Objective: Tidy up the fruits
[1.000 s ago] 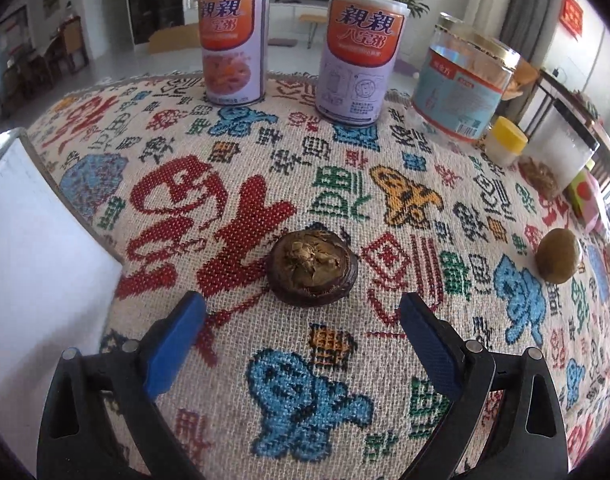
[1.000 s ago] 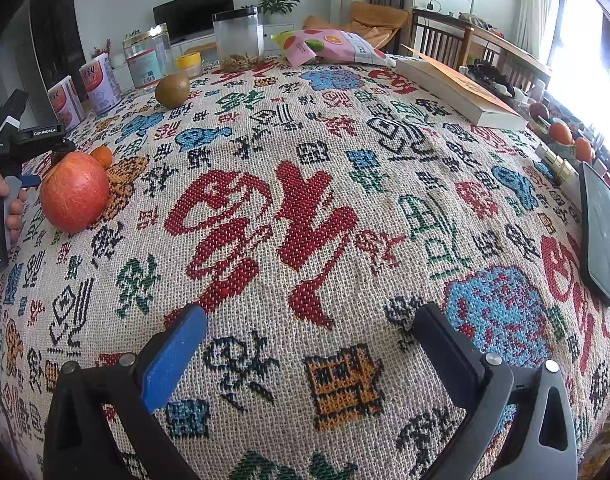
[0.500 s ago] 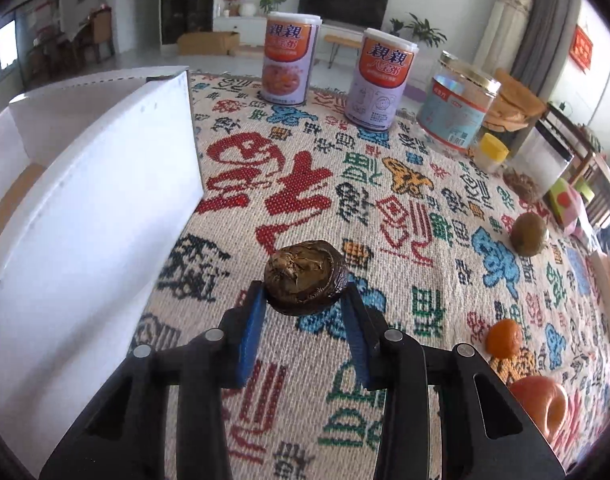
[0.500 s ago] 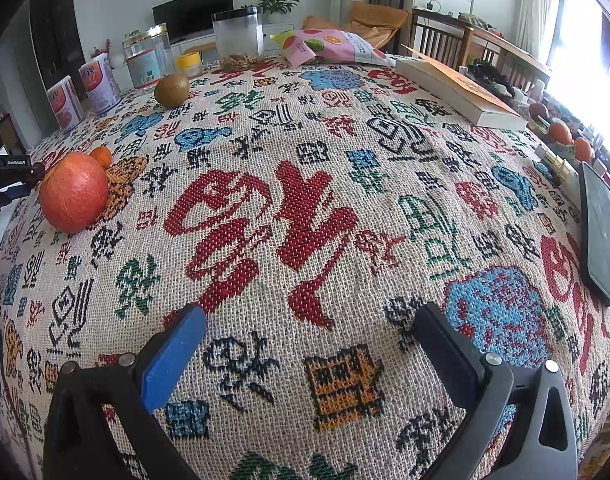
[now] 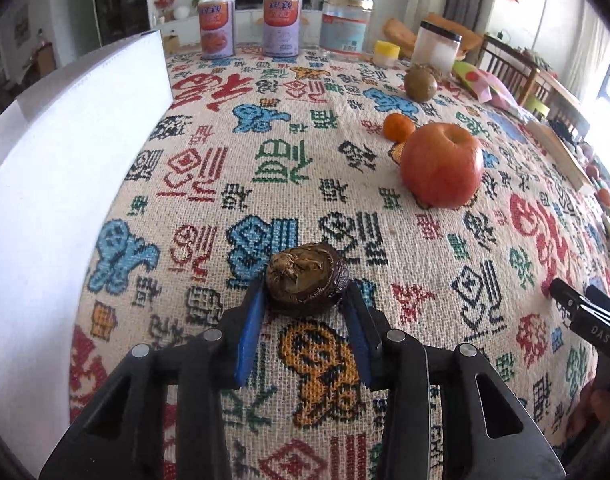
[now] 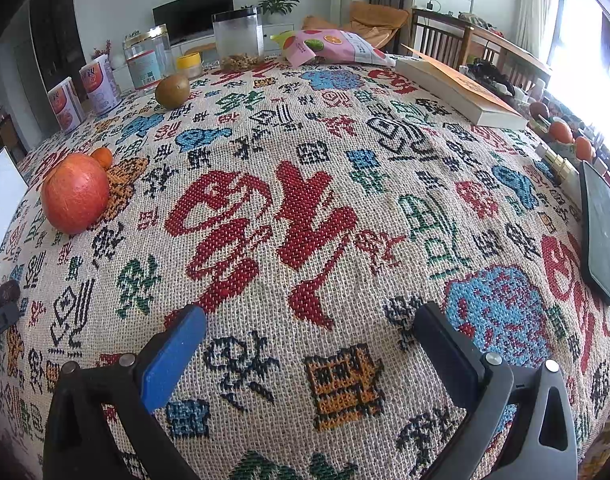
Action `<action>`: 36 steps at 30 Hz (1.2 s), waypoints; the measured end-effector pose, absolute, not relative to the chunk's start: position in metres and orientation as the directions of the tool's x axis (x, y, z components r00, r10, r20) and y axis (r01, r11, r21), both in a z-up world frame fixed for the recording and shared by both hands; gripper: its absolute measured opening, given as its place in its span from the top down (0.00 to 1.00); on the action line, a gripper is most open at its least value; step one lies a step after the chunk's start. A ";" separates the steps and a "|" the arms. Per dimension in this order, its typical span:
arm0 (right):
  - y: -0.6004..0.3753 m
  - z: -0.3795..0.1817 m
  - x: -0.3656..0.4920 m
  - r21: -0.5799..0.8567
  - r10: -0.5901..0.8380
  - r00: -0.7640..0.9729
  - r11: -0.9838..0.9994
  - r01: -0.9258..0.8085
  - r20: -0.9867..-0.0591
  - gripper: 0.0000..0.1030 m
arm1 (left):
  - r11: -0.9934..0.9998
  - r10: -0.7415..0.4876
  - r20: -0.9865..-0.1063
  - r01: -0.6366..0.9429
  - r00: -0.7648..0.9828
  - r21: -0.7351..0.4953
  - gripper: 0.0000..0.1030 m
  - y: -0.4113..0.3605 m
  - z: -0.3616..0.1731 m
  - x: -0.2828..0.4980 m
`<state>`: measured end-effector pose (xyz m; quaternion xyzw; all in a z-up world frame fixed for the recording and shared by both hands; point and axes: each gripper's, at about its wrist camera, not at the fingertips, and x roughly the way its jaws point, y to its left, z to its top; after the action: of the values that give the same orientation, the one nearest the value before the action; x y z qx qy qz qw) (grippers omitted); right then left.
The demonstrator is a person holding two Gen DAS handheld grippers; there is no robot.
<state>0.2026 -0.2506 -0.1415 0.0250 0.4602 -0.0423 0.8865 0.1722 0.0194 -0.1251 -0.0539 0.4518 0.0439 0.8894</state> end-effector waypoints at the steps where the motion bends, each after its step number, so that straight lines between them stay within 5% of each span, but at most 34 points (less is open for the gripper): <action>1: -0.251 -0.142 0.203 0.006 -0.052 0.573 0.995 0.098 -0.818 0.00 | 0.990 0.038 -0.805 -0.130 0.593 -0.050 0.40 0.018 -0.125 0.172; 3: -0.251 -0.142 0.203 0.005 -0.052 0.573 0.995 0.098 -0.818 0.00 | 0.987 0.042 -0.792 -0.149 0.608 -0.062 0.26 0.020 -0.125 0.173; 16: -0.251 -0.141 0.203 0.006 -0.051 0.573 0.995 0.098 -0.818 0.00 | 0.989 0.121 -0.819 -0.138 0.561 0.051 0.05 0.023 -0.136 0.167; 36: -0.252 -0.142 0.203 0.007 -0.050 0.573 0.995 0.097 -0.818 0.00 | 0.989 0.097 -0.804 -0.147 0.587 0.011 0.00 0.032 -0.141 0.165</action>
<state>0.2028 -0.2518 -0.1415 0.0256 0.4602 -0.0413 0.8865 0.1648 0.0325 -0.1413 -0.0282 0.4492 0.0685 0.8903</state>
